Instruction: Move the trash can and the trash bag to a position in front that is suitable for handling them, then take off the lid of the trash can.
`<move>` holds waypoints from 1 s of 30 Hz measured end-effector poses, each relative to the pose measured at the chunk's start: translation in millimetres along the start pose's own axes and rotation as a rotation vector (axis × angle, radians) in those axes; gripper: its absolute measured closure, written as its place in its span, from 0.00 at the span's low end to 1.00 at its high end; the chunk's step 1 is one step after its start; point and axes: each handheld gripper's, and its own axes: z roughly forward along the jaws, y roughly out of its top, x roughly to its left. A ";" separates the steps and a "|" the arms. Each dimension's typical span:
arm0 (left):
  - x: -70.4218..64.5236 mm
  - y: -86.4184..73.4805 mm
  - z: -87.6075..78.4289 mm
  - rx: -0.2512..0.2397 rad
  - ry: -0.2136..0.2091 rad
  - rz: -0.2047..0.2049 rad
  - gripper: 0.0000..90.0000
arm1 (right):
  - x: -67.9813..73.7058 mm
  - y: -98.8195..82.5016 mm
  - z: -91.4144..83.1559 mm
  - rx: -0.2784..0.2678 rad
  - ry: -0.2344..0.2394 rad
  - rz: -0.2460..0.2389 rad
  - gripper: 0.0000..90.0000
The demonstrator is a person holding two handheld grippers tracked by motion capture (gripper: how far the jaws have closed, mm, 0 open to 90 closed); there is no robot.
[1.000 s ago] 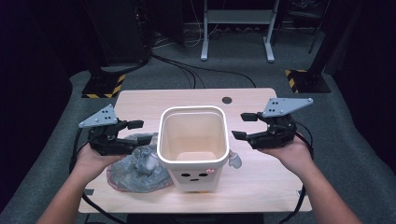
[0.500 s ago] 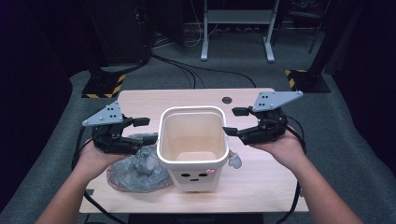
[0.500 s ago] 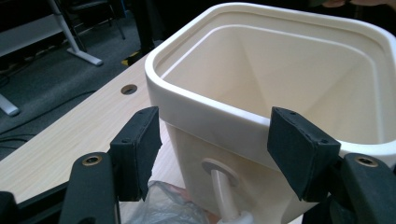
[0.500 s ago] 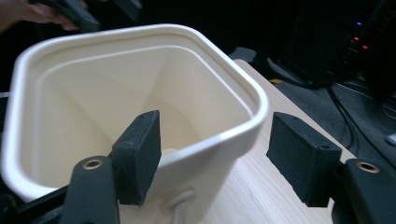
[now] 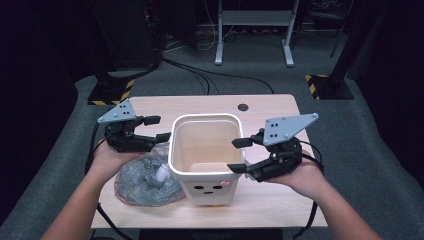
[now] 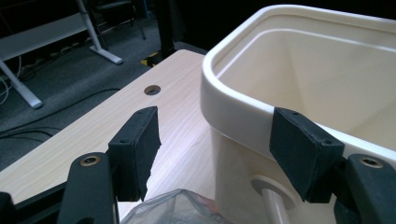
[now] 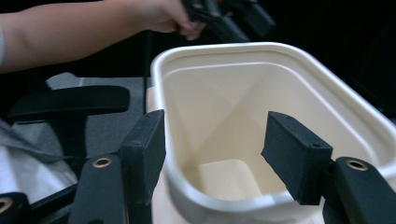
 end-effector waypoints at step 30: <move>21.1 -25.0 28.5 0.062 0.041 -0.055 0.36 | 17.9 -9.8 30.9 0.077 0.129 -0.068 0.74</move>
